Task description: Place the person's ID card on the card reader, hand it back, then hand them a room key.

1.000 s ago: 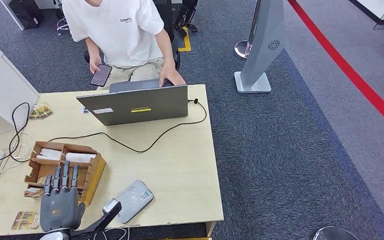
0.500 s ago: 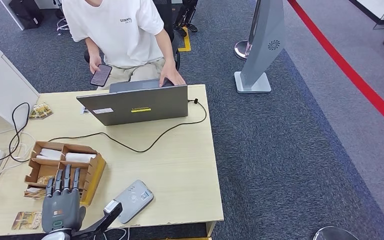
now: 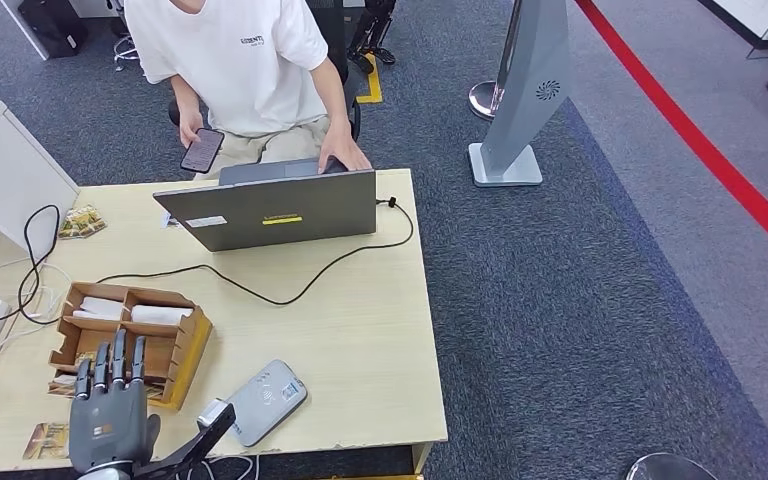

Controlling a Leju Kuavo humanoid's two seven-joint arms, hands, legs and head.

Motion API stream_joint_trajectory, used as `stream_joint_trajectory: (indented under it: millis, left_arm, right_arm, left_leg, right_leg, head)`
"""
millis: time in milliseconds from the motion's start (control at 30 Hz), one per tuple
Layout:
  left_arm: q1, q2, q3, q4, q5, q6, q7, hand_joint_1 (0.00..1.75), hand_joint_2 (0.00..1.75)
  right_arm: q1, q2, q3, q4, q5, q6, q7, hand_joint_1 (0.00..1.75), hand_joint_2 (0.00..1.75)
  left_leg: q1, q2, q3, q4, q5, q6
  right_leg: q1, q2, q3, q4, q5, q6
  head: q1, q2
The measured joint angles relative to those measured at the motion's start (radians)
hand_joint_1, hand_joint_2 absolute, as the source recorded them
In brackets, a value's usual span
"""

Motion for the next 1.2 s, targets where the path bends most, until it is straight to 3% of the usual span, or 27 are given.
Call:
stream_joint_trajectory:
  millis: [500, 1200]
  left_arm:
    - [0.021, -0.008, 0.066, -0.012, 0.0, 0.006, -0.072, 0.0, 1.75]
    - [0.021, -0.026, 0.095, -0.007, 0.0, 0.006, -0.087, 0.0, 1.75]
  right_arm:
    - [0.0, 0.0, 0.0, 0.0, 0.005, 0.001, 0.0, 0.0, 1.75]
    - [0.0, 0.0, 0.0, 0.0, 0.006, 0.002, 0.004, 0.0, 1.75]
  left_leg:
    - [0.0, 0.0, 0.0, 0.0, 0.0, 0.0]
    - [0.0, 0.0, 0.0, 0.0, 0.0, 0.0]
  right_leg:
    - [0.0, 0.0, 0.0, 0.0, 0.0, 0.0]
    - [0.0, 0.0, 0.0, 0.0, 0.0, 0.0]
  head:
    - [0.0, 0.0]
    - [0.0, 0.0]
